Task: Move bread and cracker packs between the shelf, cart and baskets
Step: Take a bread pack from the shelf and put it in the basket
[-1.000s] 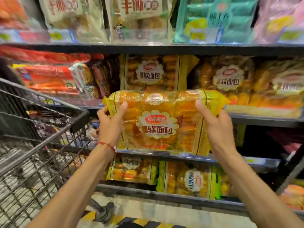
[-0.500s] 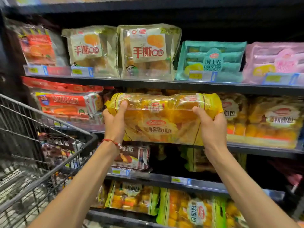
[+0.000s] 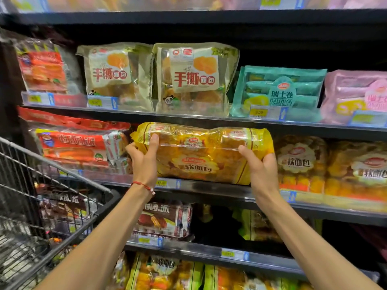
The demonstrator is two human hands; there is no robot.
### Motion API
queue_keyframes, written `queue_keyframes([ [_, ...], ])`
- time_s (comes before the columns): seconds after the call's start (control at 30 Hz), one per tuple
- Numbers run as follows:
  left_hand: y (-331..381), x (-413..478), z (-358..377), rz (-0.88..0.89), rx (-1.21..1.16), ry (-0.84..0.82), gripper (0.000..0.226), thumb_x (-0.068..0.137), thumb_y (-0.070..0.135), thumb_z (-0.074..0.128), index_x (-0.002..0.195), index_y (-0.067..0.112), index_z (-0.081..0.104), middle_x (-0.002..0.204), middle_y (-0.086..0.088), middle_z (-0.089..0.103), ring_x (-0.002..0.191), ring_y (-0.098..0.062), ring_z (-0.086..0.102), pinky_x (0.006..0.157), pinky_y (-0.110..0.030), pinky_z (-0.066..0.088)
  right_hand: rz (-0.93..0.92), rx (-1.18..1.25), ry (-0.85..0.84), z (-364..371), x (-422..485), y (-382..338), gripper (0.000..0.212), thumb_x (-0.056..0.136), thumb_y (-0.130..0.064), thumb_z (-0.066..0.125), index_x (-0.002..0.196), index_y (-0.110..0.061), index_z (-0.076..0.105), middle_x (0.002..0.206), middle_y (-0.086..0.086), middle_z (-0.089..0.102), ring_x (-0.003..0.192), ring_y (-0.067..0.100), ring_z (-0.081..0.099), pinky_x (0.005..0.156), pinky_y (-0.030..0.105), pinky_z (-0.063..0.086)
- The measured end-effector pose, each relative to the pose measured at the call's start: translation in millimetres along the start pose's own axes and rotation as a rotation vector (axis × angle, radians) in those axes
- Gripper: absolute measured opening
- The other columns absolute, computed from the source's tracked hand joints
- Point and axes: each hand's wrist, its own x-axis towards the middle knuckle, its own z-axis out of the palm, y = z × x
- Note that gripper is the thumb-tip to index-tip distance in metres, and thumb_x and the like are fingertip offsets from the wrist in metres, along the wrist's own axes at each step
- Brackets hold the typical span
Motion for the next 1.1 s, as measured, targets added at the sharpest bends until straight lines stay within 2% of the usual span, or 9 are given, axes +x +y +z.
queue_keyframes([
  [0.1, -16.6, 4.3, -0.2, -0.042, 0.000, -0.025, 0.071, 0.094, 0.060, 0.061, 0.139, 0.018, 0.024, 0.134, -0.002, 0.043, 0.121, -0.023, 0.045, 0.097, -0.037, 0.033, 0.038, -0.029, -0.014, 6.2, 1.5, 20.0, 0.051, 0.086, -0.052, 0.076, 0.125, -0.021, 0.064, 0.109, -0.005, 0.072, 0.107, 0.012, 0.067, 0.105, 0.047, 0.052],
  [0.2, -26.2, 9.8, -1.6, -0.020, -0.024, -0.111, 0.073, 0.087, 0.046, 0.075, 0.134, 0.020, 0.026, 0.121, 0.009, 0.049, 0.112, -0.011, 0.054, 0.098, -0.034, 0.042, 0.065, -0.049, -0.011, 9.4, 6.6, 31.9, 0.040, 0.097, -0.047, 0.068, 0.126, -0.020, 0.064, 0.099, -0.014, 0.068, 0.094, 0.000, 0.064, 0.099, 0.036, 0.052],
  [0.33, -39.3, 25.2, -2.8, 0.017, 0.053, -0.216, 0.095, 0.073, 0.039, 0.089, 0.143, 0.023, 0.026, 0.127, 0.007, 0.057, 0.113, -0.005, 0.060, 0.093, -0.026, 0.053, 0.078, -0.110, -0.062, 12.4, 20.9, 34.4, 0.039, 0.093, -0.059, 0.067, 0.123, -0.035, 0.061, 0.116, -0.016, 0.068, 0.114, 0.006, 0.061, 0.102, 0.035, 0.045],
  [0.47, -54.2, 36.8, 0.0, 0.034, 0.189, -0.164, 0.087, 0.079, 0.055, 0.080, 0.148, 0.031, 0.033, 0.135, 0.007, 0.060, 0.125, -0.018, 0.058, 0.110, -0.051, 0.045, -0.010, -0.294, -0.071, 10.8, 33.6, 40.8, 0.044, 0.085, -0.051, 0.080, 0.118, -0.037, 0.055, 0.116, -0.014, 0.068, 0.112, 0.012, 0.064, 0.095, 0.034, 0.046],
  [0.63, -60.8, 49.3, 19.1, 0.101, 0.255, -0.128, 0.069, 0.092, 0.044, 0.071, 0.150, 0.032, 0.036, 0.135, 0.014, 0.057, 0.122, -0.011, 0.054, 0.112, -0.038, 0.040, -0.017, -0.416, -0.088, 16.0, 52.7, 62.9, 0.059, 0.093, -0.049, 0.073, 0.140, -0.030, 0.043, 0.125, -0.016, 0.056, 0.125, 0.014, 0.054, 0.105, 0.033, 0.041],
  [0.73, -67.8, 64.2, 28.1, 0.033, 0.300, -0.165, 0.089, 0.093, 0.050, 0.067, 0.160, 0.025, 0.016, 0.152, 0.008, 0.042, 0.138, -0.017, 0.041, 0.117, -0.035, 0.030, 0.002, -0.503, -0.078, 19.1, 62.1, 75.3, 0.044, 0.094, -0.044, 0.074, 0.121, -0.031, 0.041, 0.121, -0.007, 0.058, 0.128, 0.024, 0.054, 0.108, 0.044, 0.046],
  [0.83, -81.1, 70.9, 29.9, -0.048, 0.288, -0.210, 0.102, 0.091, 0.048, 0.071, 0.161, 0.016, 0.004, 0.155, 0.002, 0.036, 0.142, -0.020, 0.038, 0.116, -0.034, 0.031, 0.043, -0.598, -0.019, 22.2, 66.8, 85.1, 0.067, 0.092, -0.051, 0.073, 0.134, -0.010, 0.041, 0.131, 0.009, 0.055, 0.133, 0.034, 0.048, 0.108, 0.048, 0.045],
  [0.93, -93.9, 62.3, 27.8, -0.010, 0.356, -0.126, 0.090, 0.086, 0.049, 0.076, 0.147, 0.012, 0.020, 0.141, -0.002, 0.042, 0.126, -0.022, 0.049, 0.104, -0.037, 0.042, 0.081, -0.726, 0.057, 22.5, 54.3, 97.1, 0.092, 0.090, -0.066, 0.066, 0.144, 0.000, 0.033, 0.146, 0.017, 0.043, 0.141, 0.038, 0.033, 0.113, 0.051, 0.035],
  [1.1, -97.4, 45.3, 31.2, 0.138, 0.569, -0.011, 0.079, 0.087, 0.063, 0.066, 0.142, 0.020, 0.030, 0.137, -0.008, 0.046, 0.122, -0.033, 0.051, 0.100, -0.046, 0.044, -0.005, -0.815, 0.025, 14.9, 41.2, 106.9, 0.067, 0.091, -0.064, 0.065, 0.125, -0.012, 0.040, 0.126, 0.009, 0.054, 0.116, 0.030, 0.053, 0.092, 0.043, 0.046],
])
